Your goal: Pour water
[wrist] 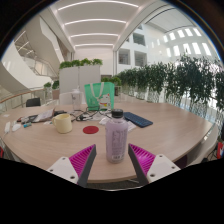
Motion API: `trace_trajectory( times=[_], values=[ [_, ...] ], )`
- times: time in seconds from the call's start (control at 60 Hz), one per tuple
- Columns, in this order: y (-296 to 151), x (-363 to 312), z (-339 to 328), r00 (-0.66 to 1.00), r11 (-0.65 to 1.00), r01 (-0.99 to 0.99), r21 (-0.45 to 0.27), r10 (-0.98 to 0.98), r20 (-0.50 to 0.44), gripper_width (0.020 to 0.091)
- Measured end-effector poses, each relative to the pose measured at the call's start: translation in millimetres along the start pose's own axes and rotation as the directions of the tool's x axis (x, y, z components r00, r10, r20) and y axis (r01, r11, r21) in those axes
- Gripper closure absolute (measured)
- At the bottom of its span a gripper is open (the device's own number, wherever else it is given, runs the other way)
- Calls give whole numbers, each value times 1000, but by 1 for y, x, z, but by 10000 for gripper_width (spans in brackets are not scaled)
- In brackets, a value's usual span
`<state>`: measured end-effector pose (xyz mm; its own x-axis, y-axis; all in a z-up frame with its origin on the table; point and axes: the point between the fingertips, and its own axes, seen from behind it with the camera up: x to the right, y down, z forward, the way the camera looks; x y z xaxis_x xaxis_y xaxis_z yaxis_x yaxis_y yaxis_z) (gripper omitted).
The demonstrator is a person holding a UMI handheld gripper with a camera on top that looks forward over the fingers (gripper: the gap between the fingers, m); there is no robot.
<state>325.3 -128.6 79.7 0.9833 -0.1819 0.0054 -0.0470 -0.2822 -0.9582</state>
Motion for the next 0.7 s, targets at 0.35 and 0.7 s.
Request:
trace_trajectory(
  times=[0.35,0.7],
  values=[
    [-1,22,115,999,997,-38,73,38,5,578],
    [-43,24,128,995,996,-94,8,94,-37,714]
  ],
)
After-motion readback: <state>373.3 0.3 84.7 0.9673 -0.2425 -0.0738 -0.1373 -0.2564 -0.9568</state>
